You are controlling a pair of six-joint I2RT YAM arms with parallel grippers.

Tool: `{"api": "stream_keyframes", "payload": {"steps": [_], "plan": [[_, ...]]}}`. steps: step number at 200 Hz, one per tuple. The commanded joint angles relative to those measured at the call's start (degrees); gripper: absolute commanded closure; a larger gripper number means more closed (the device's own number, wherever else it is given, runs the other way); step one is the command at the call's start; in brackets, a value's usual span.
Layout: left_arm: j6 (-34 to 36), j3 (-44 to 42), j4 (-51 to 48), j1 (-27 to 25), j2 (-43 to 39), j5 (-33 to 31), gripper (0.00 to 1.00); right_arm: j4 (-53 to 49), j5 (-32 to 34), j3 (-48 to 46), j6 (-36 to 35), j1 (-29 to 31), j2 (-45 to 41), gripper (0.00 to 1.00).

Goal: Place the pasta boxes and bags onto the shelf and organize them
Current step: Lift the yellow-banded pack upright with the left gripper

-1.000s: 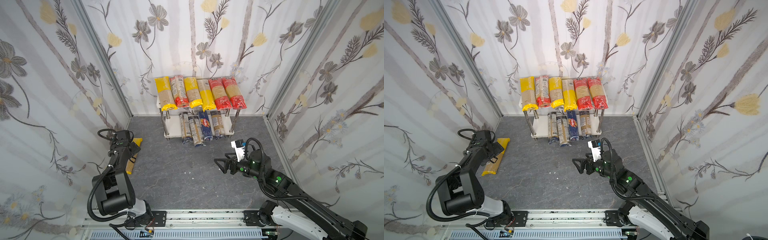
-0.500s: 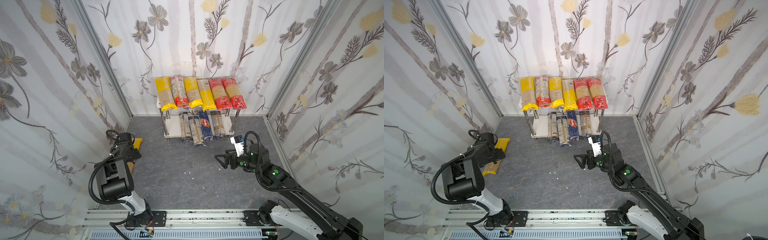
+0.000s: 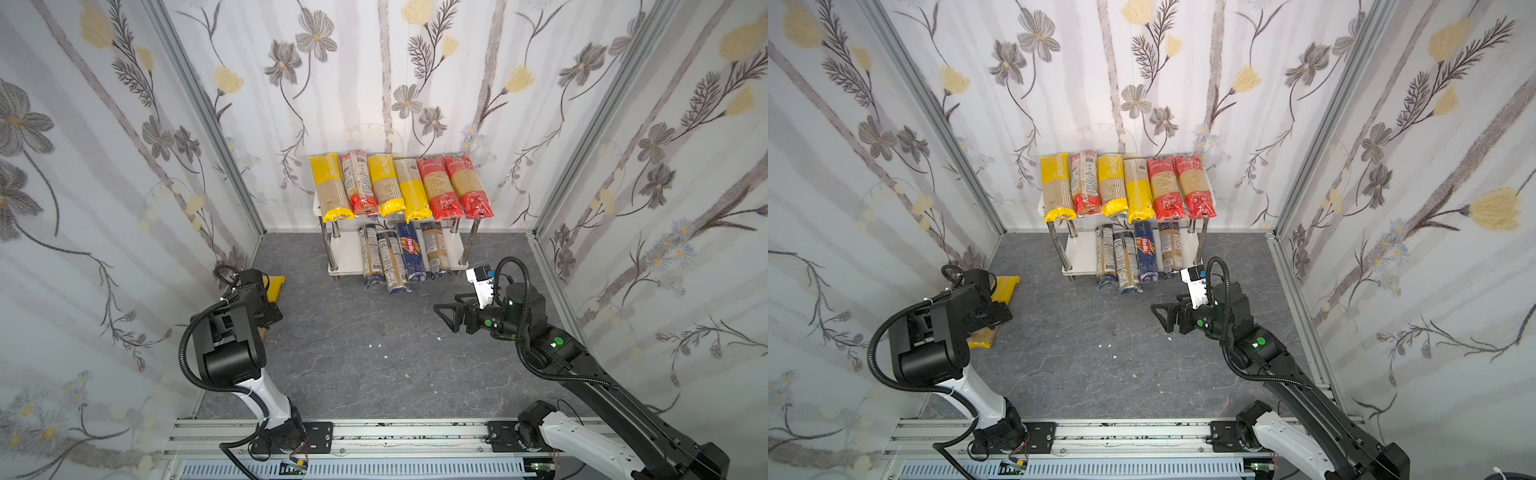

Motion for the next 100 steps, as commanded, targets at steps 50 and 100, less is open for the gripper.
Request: {"api": "stream_keyframes", "payload": {"steps": [50, 100], "plan": [[-2.16, 0.28, -2.27, 0.2, 3.09, 1.56, 0.56, -0.28, 0.49, -1.18, -0.57, -1.6, -3.95, 0.0], [-4.01, -0.93, -2.8, -1.89, -1.08, 7.49, 0.7, -0.91, 1.18, -2.84, 0.48, -1.76, -6.43, 0.0]]}}
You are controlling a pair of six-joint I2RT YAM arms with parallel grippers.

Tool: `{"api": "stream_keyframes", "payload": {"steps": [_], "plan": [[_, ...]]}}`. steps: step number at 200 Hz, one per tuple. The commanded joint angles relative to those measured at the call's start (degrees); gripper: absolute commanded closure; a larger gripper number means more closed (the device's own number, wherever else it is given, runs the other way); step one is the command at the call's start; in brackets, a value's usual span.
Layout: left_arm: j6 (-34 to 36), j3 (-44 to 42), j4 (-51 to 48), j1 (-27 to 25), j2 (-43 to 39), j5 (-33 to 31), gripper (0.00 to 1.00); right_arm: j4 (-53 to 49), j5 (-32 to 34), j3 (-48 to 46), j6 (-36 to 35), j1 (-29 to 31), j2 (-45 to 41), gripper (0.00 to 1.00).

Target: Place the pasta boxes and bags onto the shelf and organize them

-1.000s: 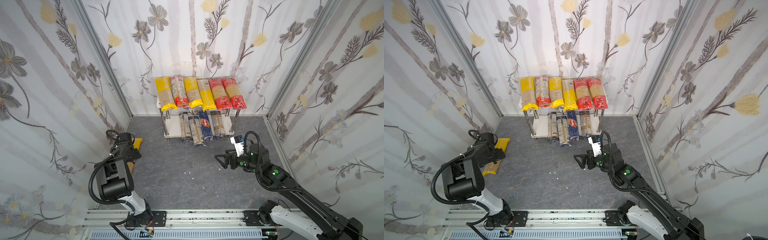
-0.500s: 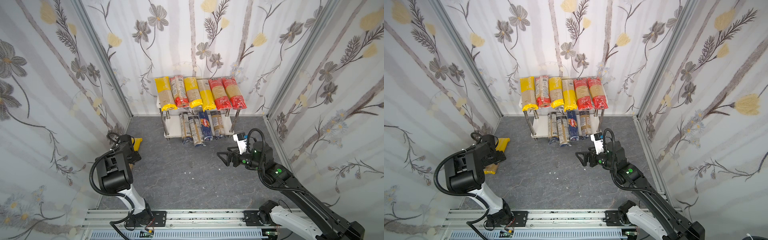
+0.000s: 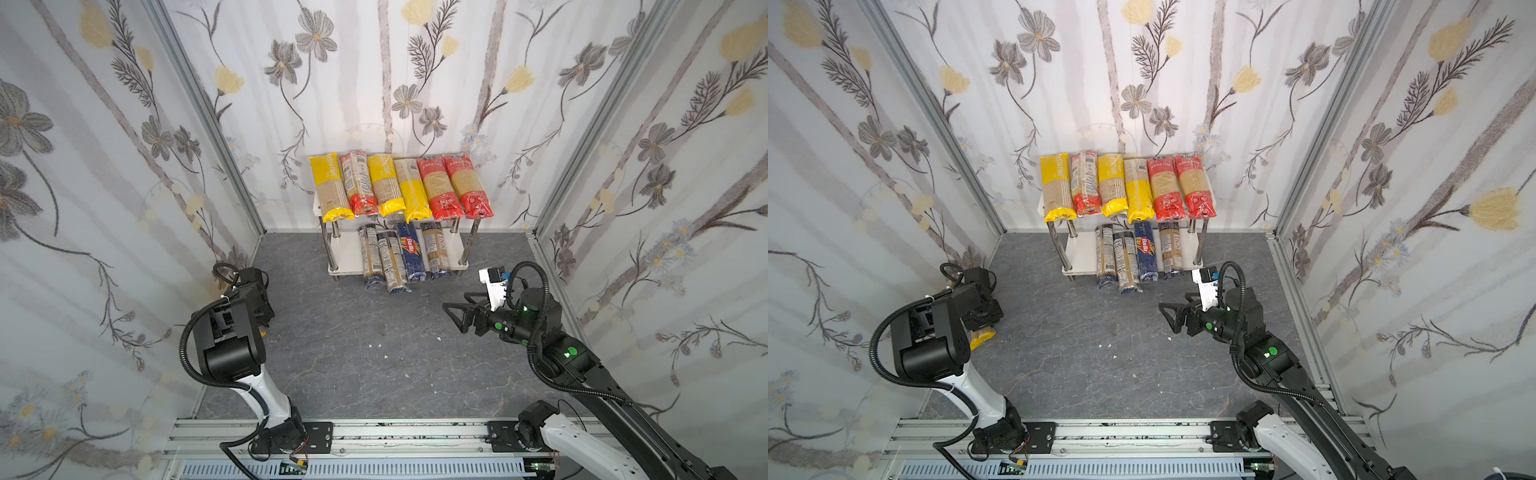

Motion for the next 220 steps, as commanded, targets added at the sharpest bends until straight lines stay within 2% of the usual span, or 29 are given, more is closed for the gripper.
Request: {"api": "stream_keyframes", "payload": {"steps": [1, 46, 88, 127, 165, 199, 220], "plan": [[-3.53, -1.25, -4.17, -1.44, -1.69, 8.36, 0.71, -0.43, 0.5, -1.45, 0.47, -0.05, -0.66, 0.0], [-5.55, -4.14, -5.12, -5.93, -5.82, 10.73, 1.0, -1.68, 1.29, -0.67, 1.35, -0.03, -2.76, 0.0], [-8.75, -6.3, -5.87, -12.0, -12.23, 12.65, 1.0, -3.9, 1.99, -0.7, 2.49, 0.08, -6.22, 0.0], [-12.64, -8.64, -7.65, -15.9, -24.12, 16.61, 1.0, -5.7, 1.9, -0.61, 3.98, 0.78, -8.97, 0.0], [-17.62, -10.55, -9.79, -20.64, -38.09, 20.16, 1.0, -6.17, 4.63, 0.96, 4.78, 3.75, -9.31, 0.0], [-21.3, -12.6, -11.87, -24.63, -45.73, 21.24, 1.0, -5.23, 7.31, 1.88, 5.38, 7.11, -7.81, 0.0], [-24.33, -15.65, -11.66, -27.54, -47.75, 20.16, 1.0, -4.28, 9.17, 1.95, 5.76, 9.6, -6.57, 0.0]]}}
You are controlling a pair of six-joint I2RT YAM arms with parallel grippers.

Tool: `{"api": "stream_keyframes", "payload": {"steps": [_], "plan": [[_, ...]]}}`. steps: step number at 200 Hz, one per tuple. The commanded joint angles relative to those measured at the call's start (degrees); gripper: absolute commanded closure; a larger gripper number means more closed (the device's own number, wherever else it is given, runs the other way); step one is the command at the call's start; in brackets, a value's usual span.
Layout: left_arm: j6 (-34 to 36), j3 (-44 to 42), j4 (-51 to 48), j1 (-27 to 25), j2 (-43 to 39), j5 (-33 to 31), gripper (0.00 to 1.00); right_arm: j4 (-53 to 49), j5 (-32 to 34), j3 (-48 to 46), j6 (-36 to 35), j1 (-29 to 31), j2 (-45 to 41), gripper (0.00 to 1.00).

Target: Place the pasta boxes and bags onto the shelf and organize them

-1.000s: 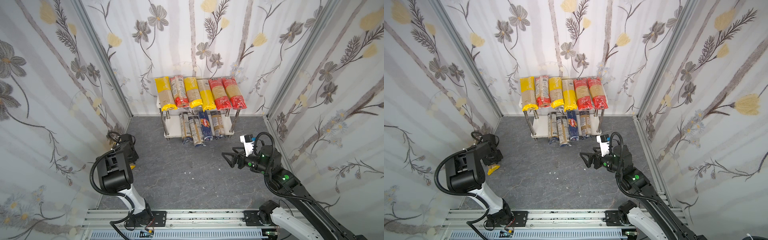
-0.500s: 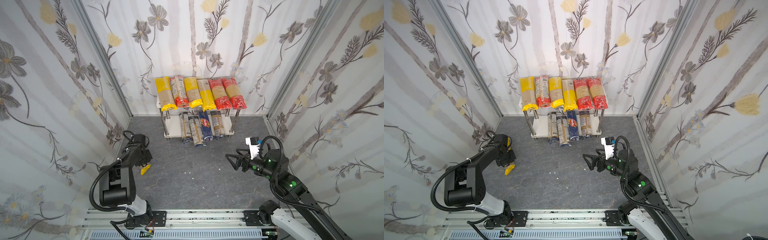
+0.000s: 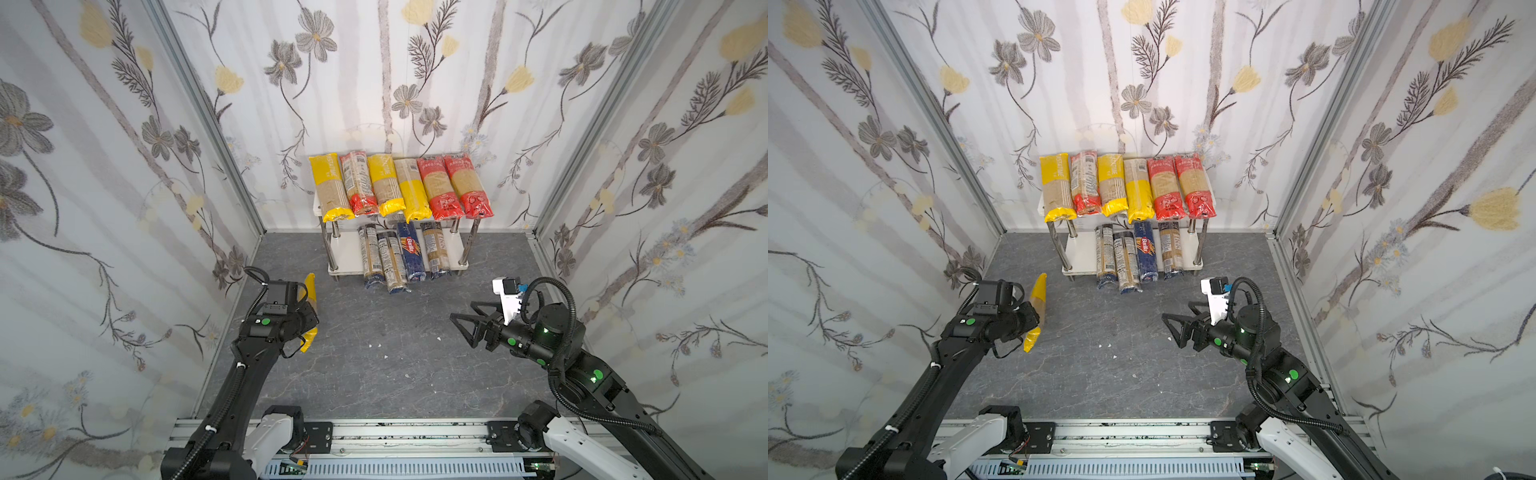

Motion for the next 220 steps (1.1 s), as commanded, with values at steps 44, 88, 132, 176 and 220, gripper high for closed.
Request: {"api": "stream_keyframes", "payload": {"steps": [44, 88, 132, 176, 220], "plan": [[-11.37, -4.59, 2.14, -14.3, -0.97, -8.3, 1.0, 3.68, 6.5, -0.77, 2.03, 5.67, 1.98, 0.0], [-18.28, -7.56, 2.55, -23.48, -2.58, -12.01, 1.0, 3.09, 7.77, -1.26, 2.6, 6.58, 0.85, 0.0], [-26.57, -12.41, 5.76, -35.14, 3.06, -18.25, 1.0, 3.43, 7.87, -3.77, 2.9, 6.93, 0.2, 0.0], [-31.61, -15.64, 7.62, -41.18, 6.75, -22.54, 0.71, 2.11, 8.56, -4.7, 2.9, 7.02, -1.28, 0.0], [-33.54, -18.8, 7.93, -41.49, 2.74, -23.5, 0.15, 0.74, 9.63, -5.1, 2.63, 7.02, -2.88, 0.0]]}}
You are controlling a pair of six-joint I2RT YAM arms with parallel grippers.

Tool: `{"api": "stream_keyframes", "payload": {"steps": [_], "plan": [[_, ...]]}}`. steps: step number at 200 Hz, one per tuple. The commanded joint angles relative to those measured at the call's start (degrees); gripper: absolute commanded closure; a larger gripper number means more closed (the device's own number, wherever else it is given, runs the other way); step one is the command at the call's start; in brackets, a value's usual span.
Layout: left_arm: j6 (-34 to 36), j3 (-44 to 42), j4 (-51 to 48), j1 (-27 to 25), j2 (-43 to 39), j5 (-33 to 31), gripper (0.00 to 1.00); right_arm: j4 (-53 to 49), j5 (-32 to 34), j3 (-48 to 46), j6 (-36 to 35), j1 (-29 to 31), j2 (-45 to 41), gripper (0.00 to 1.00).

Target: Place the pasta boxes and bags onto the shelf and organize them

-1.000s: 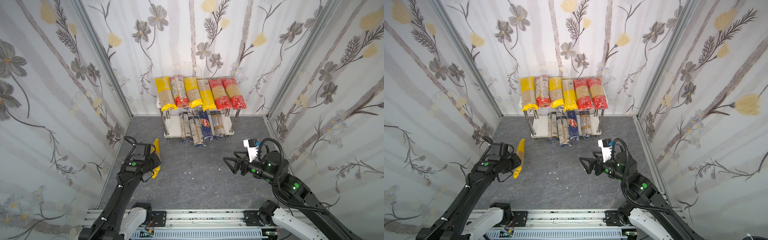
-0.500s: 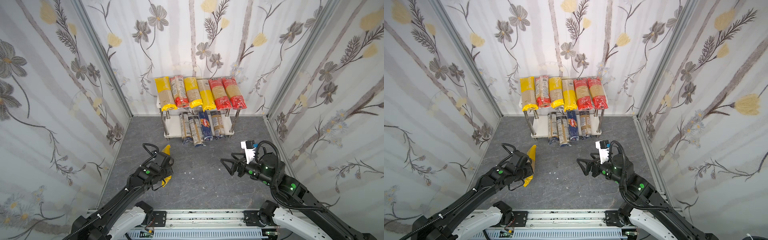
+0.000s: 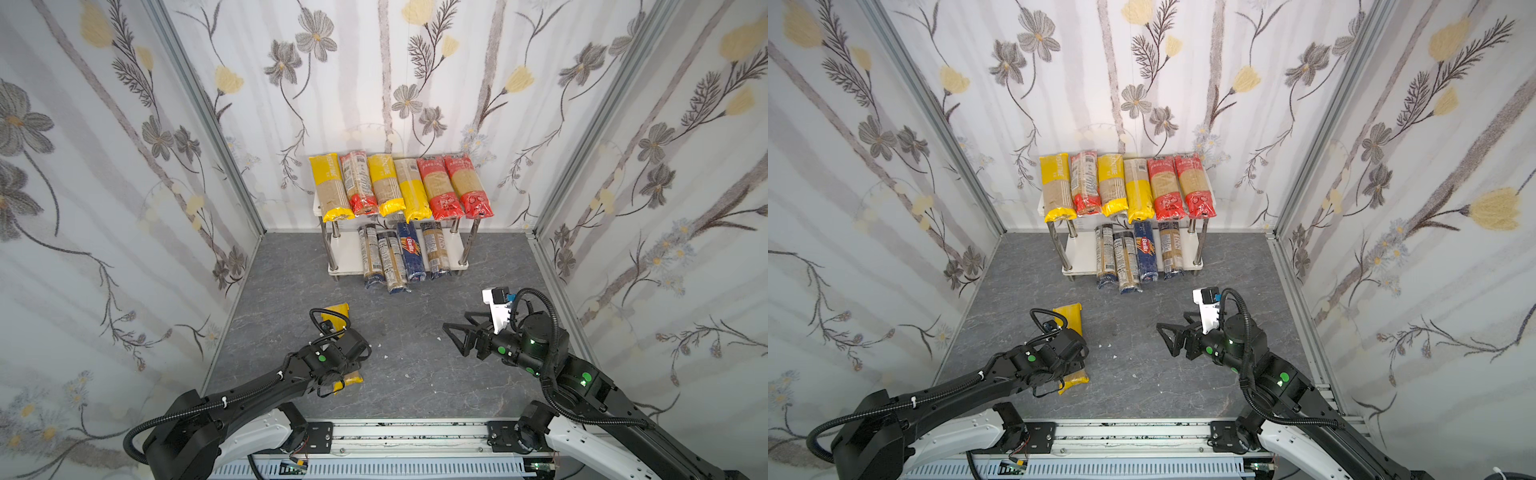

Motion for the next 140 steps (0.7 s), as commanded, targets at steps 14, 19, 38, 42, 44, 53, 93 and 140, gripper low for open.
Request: {"api": "stream_keyframes", "payload": {"steps": [14, 19, 38, 42, 44, 53, 93, 140], "plan": [[-3.24, -2.15, 0.23, -0.15, -1.43, -2.0, 0.05, -0.1, 1.48, -0.5, 0.03, 0.01, -0.63, 0.0], [-3.51, -2.67, 0.32, -0.23, -1.43, -1.95, 0.04, -0.05, 1.4, -0.62, 0.09, 0.01, -0.66, 0.0], [-4.23, -4.38, 1.0, -0.3, -1.25, -1.95, 0.03, 0.12, 1.3, -1.01, 0.09, 0.01, -0.84, 0.0], [-4.28, -4.65, 1.21, -0.3, -1.25, -1.8, 0.03, 0.12, 1.34, -1.01, 0.03, 0.01, -0.88, 0.0], [-4.38, -4.84, 1.29, -0.24, -1.25, -1.78, 0.03, 0.12, 1.31, -1.03, 0.08, 0.01, -0.91, 0.0], [-4.72, -5.52, 1.85, -0.48, -1.42, -1.63, 0.03, 0.12, 1.31, -1.14, 0.08, 0.01, -1.01, 0.0], [-5.15, -7.23, 4.97, -1.03, -1.87, -0.63, 0.06, -0.01, 1.49, -1.39, 0.31, 0.01, -1.84, 0.0], [-4.73, -5.65, 7.14, -2.79, 2.23, -1.0, 0.06, -0.92, 1.91, -1.7, 0.64, 0.01, -3.34, 0.0]]}}
